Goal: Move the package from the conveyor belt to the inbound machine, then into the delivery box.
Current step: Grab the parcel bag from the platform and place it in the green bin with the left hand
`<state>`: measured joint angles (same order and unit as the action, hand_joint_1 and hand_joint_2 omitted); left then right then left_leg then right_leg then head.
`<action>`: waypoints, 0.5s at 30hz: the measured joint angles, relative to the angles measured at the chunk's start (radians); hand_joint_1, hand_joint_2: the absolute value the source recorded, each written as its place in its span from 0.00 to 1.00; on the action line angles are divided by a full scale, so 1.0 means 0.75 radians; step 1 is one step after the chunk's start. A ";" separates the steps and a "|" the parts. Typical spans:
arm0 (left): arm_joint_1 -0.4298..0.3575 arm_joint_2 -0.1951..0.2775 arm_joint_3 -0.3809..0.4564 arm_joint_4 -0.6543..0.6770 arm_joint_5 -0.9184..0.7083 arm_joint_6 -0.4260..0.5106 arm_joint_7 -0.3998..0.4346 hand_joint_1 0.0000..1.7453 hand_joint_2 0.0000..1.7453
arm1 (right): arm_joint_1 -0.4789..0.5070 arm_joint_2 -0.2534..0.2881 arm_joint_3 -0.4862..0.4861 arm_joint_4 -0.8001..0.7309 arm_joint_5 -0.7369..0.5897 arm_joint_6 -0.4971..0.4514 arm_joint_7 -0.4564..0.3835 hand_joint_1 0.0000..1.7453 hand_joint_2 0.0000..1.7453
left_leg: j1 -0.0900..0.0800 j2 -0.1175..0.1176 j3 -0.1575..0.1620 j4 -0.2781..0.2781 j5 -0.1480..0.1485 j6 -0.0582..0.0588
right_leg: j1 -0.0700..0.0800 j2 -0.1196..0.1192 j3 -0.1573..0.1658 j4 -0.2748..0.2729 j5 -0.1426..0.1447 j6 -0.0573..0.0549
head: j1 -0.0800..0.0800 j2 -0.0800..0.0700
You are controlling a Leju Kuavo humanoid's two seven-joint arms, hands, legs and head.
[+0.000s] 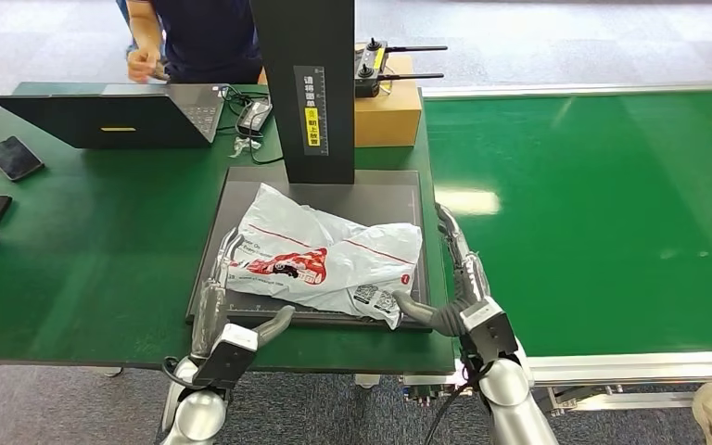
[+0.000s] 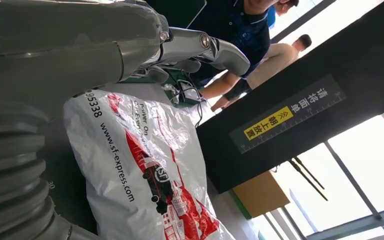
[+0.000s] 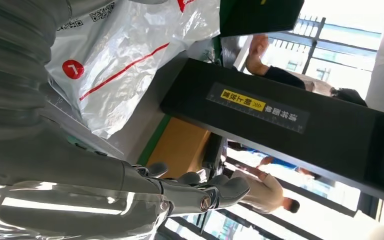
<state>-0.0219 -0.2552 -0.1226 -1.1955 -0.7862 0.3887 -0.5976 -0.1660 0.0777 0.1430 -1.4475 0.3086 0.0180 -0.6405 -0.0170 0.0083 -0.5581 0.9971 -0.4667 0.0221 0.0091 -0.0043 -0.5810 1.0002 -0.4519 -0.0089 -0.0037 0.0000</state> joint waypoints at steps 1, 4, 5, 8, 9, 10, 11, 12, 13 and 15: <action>-0.001 0.000 -0.001 0.000 0.000 0.000 0.000 0.00 1.00 | 0.008 0.002 -0.006 -0.012 0.000 0.001 0.000 0.00 1.00 | 0.000 0.000 0.000 0.000 0.000 0.000 | 0.000 0.000 0.000 0.000 0.000 0.000 | 0.000 0.000; -0.001 0.000 -0.001 0.000 0.000 0.000 0.001 0.00 1.00 | 0.023 0.005 -0.016 -0.038 -0.001 0.001 0.000 0.00 1.00 | 0.000 0.000 0.000 0.000 0.000 0.000 | 0.000 0.000 0.000 0.000 0.000 0.000 | 0.000 0.000; -0.001 0.000 -0.001 0.000 0.000 0.000 0.001 0.00 1.00 | 0.026 0.006 -0.019 -0.044 -0.001 0.001 0.000 0.00 1.00 | 0.000 0.000 0.001 0.000 0.000 0.000 | 0.000 0.000 0.000 0.000 0.000 0.000 | 0.000 0.000; -0.002 0.000 -0.002 0.000 -0.002 -0.002 0.001 0.00 1.00 | 0.036 0.008 -0.029 -0.059 -0.015 0.021 -0.004 0.00 1.00 | 0.000 0.000 0.001 0.000 0.000 0.000 | 0.000 0.000 0.000 0.000 0.000 0.000 | 0.000 0.000; -0.003 0.000 -0.002 0.000 -0.004 -0.003 0.001 0.00 1.00 | 0.042 0.011 -0.032 -0.065 -0.025 0.039 -0.008 0.00 1.00 | 0.000 0.000 0.001 0.000 0.000 0.000 | 0.000 0.000 0.000 0.000 0.000 0.000 | 0.000 0.000; -0.005 0.000 -0.002 0.000 -0.006 -0.006 0.001 0.00 1.00 | 0.050 0.014 -0.035 -0.074 -0.032 0.060 -0.014 0.00 1.00 | 0.000 0.000 0.001 0.000 0.000 0.000 | 0.000 0.000 0.000 0.000 0.000 0.000 | 0.000 0.000; -0.009 0.000 -0.003 0.000 -0.009 -0.010 0.001 0.00 1.00 | 0.061 0.018 -0.036 -0.084 -0.030 0.078 -0.021 0.00 1.00 | 0.000 0.000 0.000 0.000 0.000 0.000 | 0.000 0.000 0.000 0.000 0.000 0.000 | 0.000 0.000; -0.013 0.000 -0.004 0.000 -0.011 -0.014 0.001 0.00 1.00 | 0.073 0.022 -0.036 -0.095 -0.020 0.090 -0.029 0.00 1.00 | 0.000 0.000 0.000 0.000 0.000 0.000 | 0.000 0.000 0.000 0.000 0.000 0.000 | 0.000 0.000; -0.019 0.000 -0.005 0.000 -0.013 -0.019 0.001 0.00 1.00 | 0.087 0.026 -0.035 -0.105 -0.004 0.094 -0.036 0.00 1.00 | 0.000 0.000 0.000 0.000 0.000 0.000 | 0.000 0.000 0.000 0.000 0.000 0.000 | 0.000 0.000; -0.035 0.000 -0.007 0.000 -0.014 -0.028 0.000 0.00 1.00 | 0.115 0.035 -0.032 -0.122 0.024 0.091 -0.049 0.00 1.00 | 0.000 0.000 0.000 0.000 0.000 0.000 | 0.000 0.000 0.000 0.000 0.000 0.000 | 0.000 0.000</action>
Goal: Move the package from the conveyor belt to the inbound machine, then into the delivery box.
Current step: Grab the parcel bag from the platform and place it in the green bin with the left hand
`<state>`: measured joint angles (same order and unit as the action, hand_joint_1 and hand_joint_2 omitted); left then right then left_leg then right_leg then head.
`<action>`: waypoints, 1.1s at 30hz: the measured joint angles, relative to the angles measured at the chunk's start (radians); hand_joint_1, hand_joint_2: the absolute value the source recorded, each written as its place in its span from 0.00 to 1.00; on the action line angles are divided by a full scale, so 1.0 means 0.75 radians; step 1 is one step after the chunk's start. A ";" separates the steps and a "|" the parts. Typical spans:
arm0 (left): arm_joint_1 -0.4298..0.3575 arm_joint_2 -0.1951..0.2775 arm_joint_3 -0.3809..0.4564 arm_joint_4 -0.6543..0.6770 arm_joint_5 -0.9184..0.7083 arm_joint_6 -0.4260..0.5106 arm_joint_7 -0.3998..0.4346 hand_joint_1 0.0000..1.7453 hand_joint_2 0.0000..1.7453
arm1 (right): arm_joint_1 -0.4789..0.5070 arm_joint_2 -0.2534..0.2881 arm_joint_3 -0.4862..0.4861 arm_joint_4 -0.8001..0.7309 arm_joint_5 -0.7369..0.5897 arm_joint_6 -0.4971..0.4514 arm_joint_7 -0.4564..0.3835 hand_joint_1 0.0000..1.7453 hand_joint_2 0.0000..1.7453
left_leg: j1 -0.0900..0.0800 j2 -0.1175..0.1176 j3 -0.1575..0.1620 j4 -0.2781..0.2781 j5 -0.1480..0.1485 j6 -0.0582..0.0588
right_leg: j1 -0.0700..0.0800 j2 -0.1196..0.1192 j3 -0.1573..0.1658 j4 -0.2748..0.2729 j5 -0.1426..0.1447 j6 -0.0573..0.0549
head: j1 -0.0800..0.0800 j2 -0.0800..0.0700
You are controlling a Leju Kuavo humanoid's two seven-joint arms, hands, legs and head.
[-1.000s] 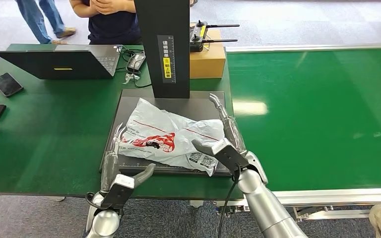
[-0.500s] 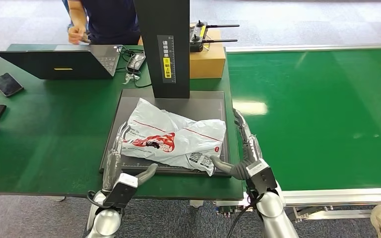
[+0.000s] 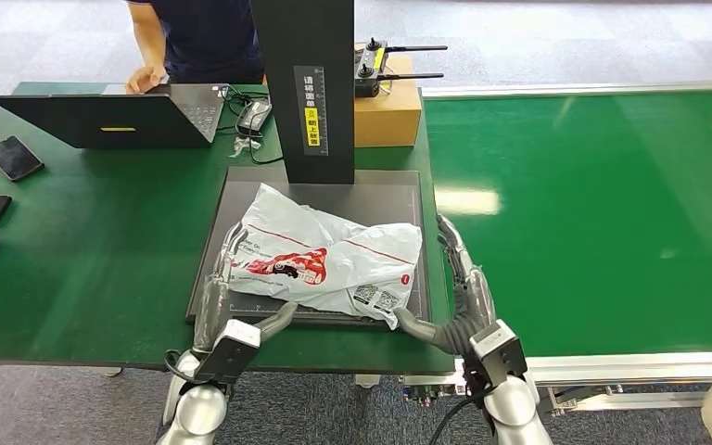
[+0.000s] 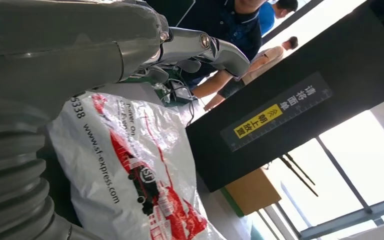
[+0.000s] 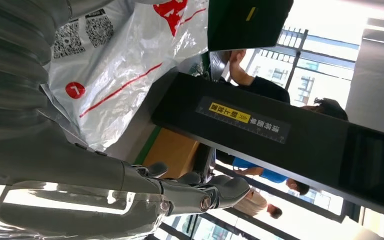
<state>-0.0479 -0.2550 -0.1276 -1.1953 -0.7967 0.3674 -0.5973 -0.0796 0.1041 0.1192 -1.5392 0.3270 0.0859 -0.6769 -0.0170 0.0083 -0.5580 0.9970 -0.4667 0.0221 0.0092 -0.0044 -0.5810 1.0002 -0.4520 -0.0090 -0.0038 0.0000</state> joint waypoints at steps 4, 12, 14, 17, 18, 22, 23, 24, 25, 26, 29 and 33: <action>-0.037 0.004 -0.003 0.003 -0.013 -0.018 -0.006 0.00 1.00 | 0.046 0.012 0.003 -0.024 0.024 -0.017 -0.014 0.00 1.00 | 0.000 0.000 0.000 0.000 0.000 0.000 | 0.000 0.000 0.000 0.000 0.000 0.000 | 0.000 0.000; -0.164 0.031 -0.051 0.044 -0.147 -0.007 0.017 0.00 1.00 | 0.084 0.026 0.003 -0.043 0.068 -0.038 -0.020 0.00 1.00 | 0.000 0.000 0.000 0.000 0.000 0.000 | 0.000 0.000 0.001 0.000 0.000 0.000 | 0.000 0.000; -0.222 0.046 -0.073 0.071 -0.199 0.000 0.057 0.00 1.00 | 0.084 0.026 0.005 -0.042 0.068 -0.034 -0.020 0.00 1.00 | 0.000 0.000 0.000 0.000 0.000 0.000 | 0.000 0.000 0.001 0.000 0.000 0.000 | 0.000 0.000; -0.327 0.075 -0.108 0.155 -0.271 -0.007 0.120 0.00 1.00 | 0.078 0.026 0.018 -0.034 0.059 -0.019 -0.022 0.00 1.00 | 0.000 0.000 0.001 0.000 0.001 0.000 | 0.000 0.000 0.001 0.000 0.000 0.000 | 0.000 0.000; -0.365 0.084 -0.120 0.193 -0.293 -0.020 0.137 0.00 1.00 | 0.075 0.026 0.023 -0.030 0.055 -0.017 -0.023 0.00 1.00 | 0.000 0.000 0.001 0.000 0.001 0.000 | 0.000 0.000 0.001 0.000 0.001 0.000 | 0.000 0.000; -0.537 0.111 -0.172 0.400 -0.366 -0.101 0.196 0.00 1.00 | 0.061 0.026 0.036 -0.018 0.045 -0.017 -0.024 0.00 1.00 | 0.000 0.000 0.001 0.000 0.002 -0.001 | 0.000 0.000 0.001 0.000 0.001 0.000 | 0.000 0.000; -0.582 0.116 -0.185 0.462 -0.375 -0.122 0.209 0.00 1.00 | 0.059 0.026 0.039 -0.017 0.044 -0.016 -0.024 0.00 1.00 | 0.000 0.000 0.000 0.000 0.002 -0.001 | 0.000 0.000 0.001 0.000 0.001 0.000 | 0.000 0.000; -0.623 0.120 -0.196 0.520 -0.382 -0.143 0.221 0.00 1.00 | 0.057 0.026 0.041 -0.016 0.042 -0.014 -0.024 0.00 1.00 | 0.000 0.000 0.001 0.000 0.002 -0.001 | 0.000 0.000 0.001 0.001 0.001 0.000 | 0.000 0.000; -0.660 0.124 -0.208 0.574 -0.388 -0.165 0.233 0.00 1.00 | 0.054 0.026 0.044 -0.014 0.042 -0.011 -0.024 0.00 1.00 | 0.000 0.000 0.000 0.000 0.002 -0.001 | 0.000 0.000 0.001 0.001 0.001 -0.001 | 0.000 0.000; -0.692 0.128 -0.219 0.625 -0.395 -0.191 0.246 0.00 1.00 | 0.050 0.026 0.047 -0.011 0.042 -0.009 -0.024 0.00 1.00 | 0.000 0.000 0.000 0.000 0.002 -0.001 | 0.000 0.000 0.001 0.001 0.001 -0.001 | 0.000 0.000; -0.777 0.140 -0.254 0.760 -0.417 -0.281 0.290 0.00 1.00 | 0.029 0.026 0.057 0.004 0.039 -0.003 -0.024 0.00 1.00 | 0.000 0.000 0.000 0.000 0.002 -0.001 | 0.000 0.000 0.001 0.001 0.001 -0.001 | 0.000 0.000; -0.855 0.148 -0.301 0.896 -0.452 -0.408 0.372 0.00 1.00 | 0.014 0.026 0.063 0.020 0.027 0.001 -0.024 0.00 1.00 | 0.000 0.000 0.000 0.000 0.002 -0.001 | 0.000 0.000 0.001 0.001 0.001 -0.001 | 0.000 0.000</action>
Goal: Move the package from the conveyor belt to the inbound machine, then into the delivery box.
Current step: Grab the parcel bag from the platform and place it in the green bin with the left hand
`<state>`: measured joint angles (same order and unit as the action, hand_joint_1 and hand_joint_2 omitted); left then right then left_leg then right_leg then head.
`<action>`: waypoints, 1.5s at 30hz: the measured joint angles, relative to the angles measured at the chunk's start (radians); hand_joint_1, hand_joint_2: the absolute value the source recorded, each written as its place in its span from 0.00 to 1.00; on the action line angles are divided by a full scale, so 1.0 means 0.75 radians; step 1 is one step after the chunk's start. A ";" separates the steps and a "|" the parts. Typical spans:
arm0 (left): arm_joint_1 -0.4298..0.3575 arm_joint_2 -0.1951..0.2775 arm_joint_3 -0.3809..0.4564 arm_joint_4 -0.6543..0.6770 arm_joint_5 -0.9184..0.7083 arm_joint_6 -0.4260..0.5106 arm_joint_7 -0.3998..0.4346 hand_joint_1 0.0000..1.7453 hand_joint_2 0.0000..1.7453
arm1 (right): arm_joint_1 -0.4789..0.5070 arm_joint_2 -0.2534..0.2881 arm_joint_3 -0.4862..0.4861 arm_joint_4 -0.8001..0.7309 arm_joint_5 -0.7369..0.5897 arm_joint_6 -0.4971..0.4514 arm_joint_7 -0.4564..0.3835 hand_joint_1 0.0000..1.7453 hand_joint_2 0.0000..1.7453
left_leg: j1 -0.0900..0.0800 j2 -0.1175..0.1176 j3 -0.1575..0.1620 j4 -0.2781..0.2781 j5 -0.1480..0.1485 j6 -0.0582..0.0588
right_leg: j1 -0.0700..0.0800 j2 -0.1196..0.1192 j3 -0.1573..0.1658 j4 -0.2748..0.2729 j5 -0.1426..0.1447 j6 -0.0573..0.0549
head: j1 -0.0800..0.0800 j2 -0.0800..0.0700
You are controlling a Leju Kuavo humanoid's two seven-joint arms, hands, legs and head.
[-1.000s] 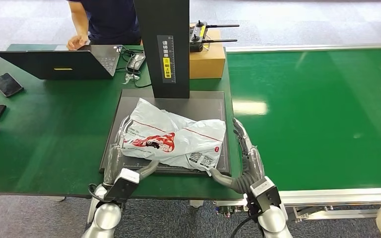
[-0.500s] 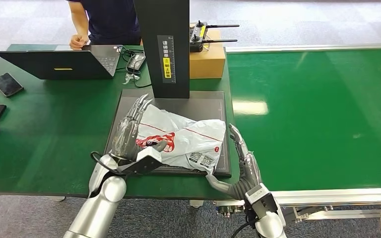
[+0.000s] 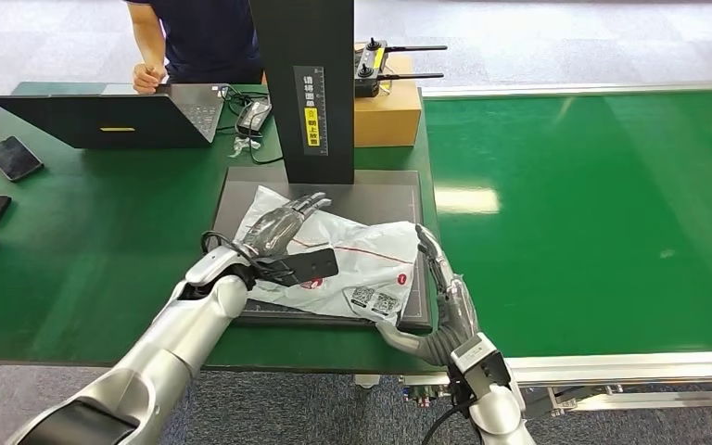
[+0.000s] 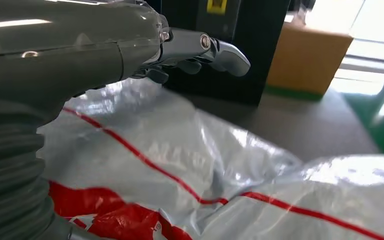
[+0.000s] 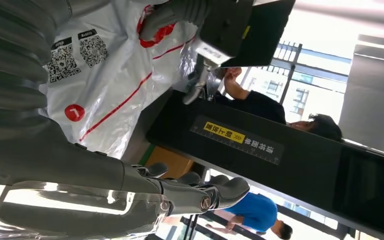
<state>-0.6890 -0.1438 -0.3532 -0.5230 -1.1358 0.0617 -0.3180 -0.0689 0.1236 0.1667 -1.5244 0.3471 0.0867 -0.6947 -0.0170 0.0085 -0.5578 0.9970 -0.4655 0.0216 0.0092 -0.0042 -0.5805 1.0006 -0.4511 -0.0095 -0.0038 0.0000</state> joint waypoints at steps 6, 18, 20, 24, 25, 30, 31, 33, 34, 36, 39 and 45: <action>-0.082 0.013 -0.050 0.132 -0.025 -0.195 0.140 0.00 1.00 | -0.028 -0.001 0.011 0.029 -0.019 0.004 0.000 0.00 1.00 | 0.000 0.000 0.002 0.000 0.000 0.000 | 0.000 0.000 0.003 0.000 0.000 0.000 | 0.000 0.000; -0.141 0.032 -0.067 0.226 -0.006 -0.363 0.157 1.00 1.00 | -0.069 -0.003 0.029 0.085 -0.029 -0.023 0.002 0.00 1.00 | 0.000 0.000 0.014 -0.001 0.001 -0.001 | 0.000 0.000 0.014 0.000 0.000 0.000 | 0.000 0.000; -0.141 0.036 -0.067 0.230 0.006 -0.339 0.142 1.00 1.00 | -0.069 -0.004 0.030 0.089 -0.027 -0.024 0.003 0.00 1.00 | 0.000 0.000 0.014 -0.002 0.001 -0.002 | 0.000 -0.001 0.014 0.000 0.000 -0.001 | 0.000 0.000; -0.136 0.044 -0.059 0.233 0.042 -0.268 0.109 1.00 1.00 | -0.069 -0.006 0.033 0.102 -0.020 -0.037 0.003 0.00 1.00 | 0.000 -0.001 0.014 -0.002 0.002 -0.003 | 0.000 -0.001 0.014 0.000 0.001 -0.002 | 0.000 0.000; -0.135 0.046 -0.056 0.233 0.051 -0.255 0.101 1.00 1.00 | -0.069 -0.007 0.034 0.105 -0.019 -0.042 0.003 0.00 1.00 | 0.000 0.000 0.014 -0.002 0.002 -0.003 | 0.000 -0.001 0.014 0.000 0.002 -0.002 | 0.000 0.000; -0.125 0.049 -0.031 0.233 0.104 -0.165 0.056 1.00 1.00 | -0.069 -0.007 0.036 0.113 -0.020 -0.057 0.002 0.00 1.00 | 0.000 0.000 0.013 -0.002 0.002 -0.002 | 0.000 0.000 0.013 0.000 0.002 -0.002 | 0.000 0.000; -0.120 0.049 -0.024 0.233 0.114 -0.128 0.048 1.00 1.00 | -0.069 -0.008 0.036 0.113 -0.021 -0.059 0.002 0.00 1.00 | 0.000 0.000 0.013 -0.002 0.002 -0.002 | 0.000 0.000 0.012 0.000 0.002 -0.002 | 0.000 0.000; -0.108 0.049 -0.008 0.233 0.135 -0.046 0.034 1.00 1.00 | -0.069 -0.007 0.039 0.115 -0.022 -0.063 0.002 0.00 1.00 | 0.000 0.000 0.011 -0.002 0.002 -0.002 | 0.000 0.000 0.010 0.000 0.001 -0.002 | 0.000 0.000; -0.100 0.049 0.002 0.233 0.147 -0.008 0.024 1.00 1.00 | -0.069 -0.007 0.040 0.117 -0.023 -0.064 0.002 0.00 1.00 | 0.000 0.000 0.011 -0.002 0.002 -0.003 | 0.000 0.000 0.010 0.000 0.001 -0.002 | 0.000 0.000; -0.085 0.053 0.023 0.229 0.176 0.054 -0.006 1.00 1.00 | -0.069 -0.007 0.046 0.121 -0.023 -0.066 0.002 0.00 1.00 | 0.000 0.000 0.009 -0.002 0.002 -0.003 | 0.000 0.000 0.008 0.000 0.002 -0.002 | 0.000 0.000; -0.059 0.063 0.062 0.212 0.227 0.128 -0.063 1.00 1.00 | -0.069 -0.007 0.053 0.127 -0.023 -0.068 0.002 0.00 1.00 | 0.000 0.000 0.007 -0.002 0.003 -0.003 | 0.000 0.000 0.006 0.000 0.002 -0.002 | 0.000 0.000; -0.011 0.095 0.163 0.140 0.357 0.267 -0.183 1.00 1.00 | -0.069 -0.007 0.063 0.129 -0.023 -0.065 0.002 0.00 1.00 | 0.000 0.000 0.003 -0.002 0.003 -0.003 | 0.001 0.000 0.002 0.001 0.002 -0.003 | 0.000 0.000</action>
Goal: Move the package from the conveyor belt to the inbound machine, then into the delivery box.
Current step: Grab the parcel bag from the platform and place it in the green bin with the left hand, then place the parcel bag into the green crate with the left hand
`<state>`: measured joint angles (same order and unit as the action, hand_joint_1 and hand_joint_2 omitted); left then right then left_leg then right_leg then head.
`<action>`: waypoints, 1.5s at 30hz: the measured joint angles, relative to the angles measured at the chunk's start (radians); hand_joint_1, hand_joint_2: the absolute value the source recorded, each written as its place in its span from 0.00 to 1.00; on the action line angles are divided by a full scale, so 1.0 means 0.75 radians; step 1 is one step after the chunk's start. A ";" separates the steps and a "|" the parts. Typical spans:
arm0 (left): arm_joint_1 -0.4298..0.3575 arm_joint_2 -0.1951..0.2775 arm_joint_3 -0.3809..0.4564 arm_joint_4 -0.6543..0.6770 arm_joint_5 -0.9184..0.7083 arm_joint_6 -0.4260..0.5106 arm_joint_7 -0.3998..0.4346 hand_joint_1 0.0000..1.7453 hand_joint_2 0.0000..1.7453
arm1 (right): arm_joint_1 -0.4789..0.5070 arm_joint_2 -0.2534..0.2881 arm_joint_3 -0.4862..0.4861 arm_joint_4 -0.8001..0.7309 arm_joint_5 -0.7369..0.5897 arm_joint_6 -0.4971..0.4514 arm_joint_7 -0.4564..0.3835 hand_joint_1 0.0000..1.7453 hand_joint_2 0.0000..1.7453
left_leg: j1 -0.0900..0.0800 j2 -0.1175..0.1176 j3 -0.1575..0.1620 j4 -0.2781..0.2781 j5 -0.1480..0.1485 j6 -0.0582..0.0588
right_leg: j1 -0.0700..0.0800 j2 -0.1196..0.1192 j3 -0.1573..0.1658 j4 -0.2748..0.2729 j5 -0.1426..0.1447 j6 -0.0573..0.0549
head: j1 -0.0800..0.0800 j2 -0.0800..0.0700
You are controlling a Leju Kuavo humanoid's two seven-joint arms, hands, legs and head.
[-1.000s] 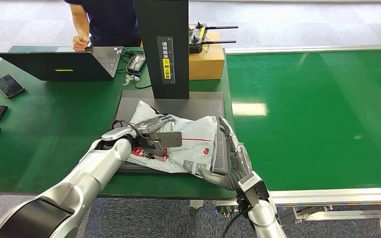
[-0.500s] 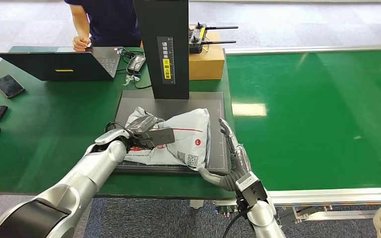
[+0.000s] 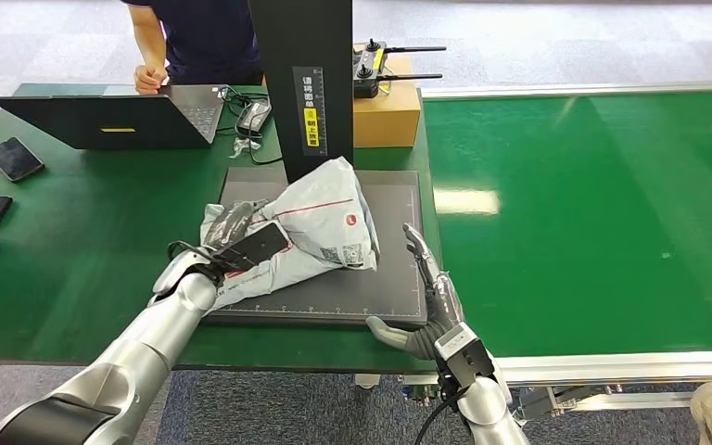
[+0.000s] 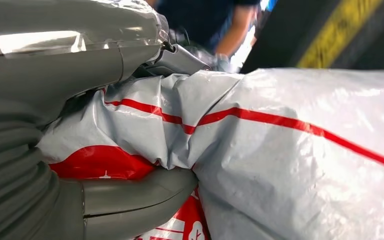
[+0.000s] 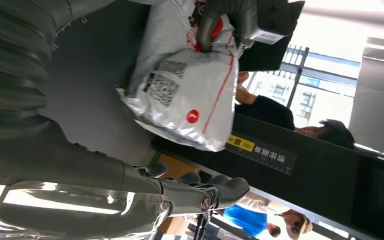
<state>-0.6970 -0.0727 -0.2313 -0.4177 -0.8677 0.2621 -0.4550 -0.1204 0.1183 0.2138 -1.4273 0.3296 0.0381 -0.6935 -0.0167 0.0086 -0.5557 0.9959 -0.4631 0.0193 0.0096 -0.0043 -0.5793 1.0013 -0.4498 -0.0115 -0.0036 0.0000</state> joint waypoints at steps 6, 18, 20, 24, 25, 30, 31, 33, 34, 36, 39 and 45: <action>0.019 0.027 0.111 -0.101 0.118 0.101 -0.085 1.00 1.00 | -0.003 0.000 0.000 0.012 -0.008 0.012 -0.001 0.00 1.00 | 0.000 0.000 -0.003 0.000 0.000 0.000 | 0.000 0.000 -0.003 0.000 0.000 0.000 | 0.000 0.000; -0.047 0.086 0.285 -0.223 0.262 0.110 -0.102 1.00 1.00 | -0.026 0.003 0.005 0.033 -0.056 0.003 -0.003 0.00 1.00 | 0.000 0.000 -0.004 0.000 0.001 0.000 | 0.000 0.000 -0.003 0.000 0.000 0.000 | 0.000 0.000; -0.075 0.103 0.304 -0.220 0.248 0.166 -0.075 1.00 1.00 | -0.026 0.003 0.006 0.034 -0.063 -0.004 -0.003 0.00 1.00 | 0.000 0.000 -0.004 0.000 0.001 0.000 | 0.000 0.000 -0.004 0.000 0.000 0.000 | 0.000 0.000; -0.140 0.158 0.351 -0.189 0.223 0.296 -0.016 1.00 1.00 | -0.029 0.002 0.011 0.034 -0.092 -0.017 -0.003 0.00 1.00 | 0.000 0.001 -0.004 0.000 0.001 0.000 | 0.001 0.001 -0.004 0.001 0.000 -0.001 | 0.000 0.000; -0.156 0.176 0.367 -0.176 0.217 0.332 0.000 1.00 1.00 | -0.031 0.002 0.014 0.035 -0.101 -0.022 -0.003 0.00 1.00 | 0.001 0.001 -0.004 0.000 0.001 0.000 | 0.001 0.001 -0.004 0.001 0.000 -0.001 | 0.000 0.000; -0.212 0.289 0.461 -0.106 0.192 0.500 0.113 1.00 1.00 | -0.043 -0.002 0.040 0.043 -0.131 -0.051 -0.003 0.00 1.00 | 0.002 0.003 -0.005 0.000 0.001 -0.001 | 0.002 0.003 -0.006 0.002 0.000 -0.001 | 0.000 0.000; -0.219 0.315 0.481 -0.091 0.185 0.522 0.146 1.00 1.00 | -0.044 -0.003 0.045 0.044 -0.133 -0.057 -0.003 0.00 1.00 | 0.002 0.003 -0.005 0.000 0.001 -0.001 | 0.002 0.003 -0.006 0.002 0.000 -0.001 | 0.000 0.000; -0.224 0.366 0.520 -0.064 0.166 0.555 0.210 1.00 1.00 | -0.043 -0.005 0.059 0.045 -0.136 -0.070 -0.003 0.00 1.00 | 0.002 0.003 -0.005 0.000 0.001 -0.001 | 0.002 0.004 -0.006 0.002 0.000 -0.001 | 0.000 0.000; -0.223 0.391 0.542 -0.052 0.155 0.566 0.237 1.00 1.00 | -0.042 -0.006 0.066 0.045 -0.138 -0.075 -0.003 0.00 1.00 | 0.002 0.003 -0.006 0.000 0.001 -0.001 | 0.002 0.004 -0.007 0.002 0.000 -0.001 | -0.001 0.000; -0.216 0.438 0.598 -0.038 0.106 0.575 0.292 1.00 1.00 | -0.039 -0.008 0.081 0.046 -0.140 -0.080 -0.004 0.00 1.00 | 0.003 0.004 -0.006 0.000 0.001 -0.001 | 0.003 0.005 -0.007 0.002 0.000 -0.002 | 0.000 0.000; -0.188 0.500 0.726 -0.034 -0.003 0.578 0.355 1.00 1.00 | -0.029 -0.008 0.100 0.045 -0.136 -0.079 -0.004 0.00 1.00 | 0.003 0.005 -0.007 0.000 0.001 -0.002 | 0.003 0.006 -0.008 0.002 -0.001 -0.003 | -0.001 0.000; -0.116 0.564 1.029 -0.036 -0.220 0.580 0.388 1.00 1.00 | -0.001 -0.007 0.105 0.043 -0.101 -0.057 -0.005 0.00 1.00 | 0.003 0.004 -0.008 0.000 0.000 -0.002 | 0.003 0.005 -0.009 0.002 -0.001 -0.003 | 0.000 0.000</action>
<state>-0.7837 0.3505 0.5405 -0.4449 -1.0328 0.6973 -0.1638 -0.1212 0.1130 0.2929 -1.3952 0.2542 -0.0047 -0.6970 -0.0147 0.0116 -0.5615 0.9957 -0.4629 0.0181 0.0116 -0.0004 -0.5858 1.0024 -0.4507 -0.0136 -0.0037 0.0000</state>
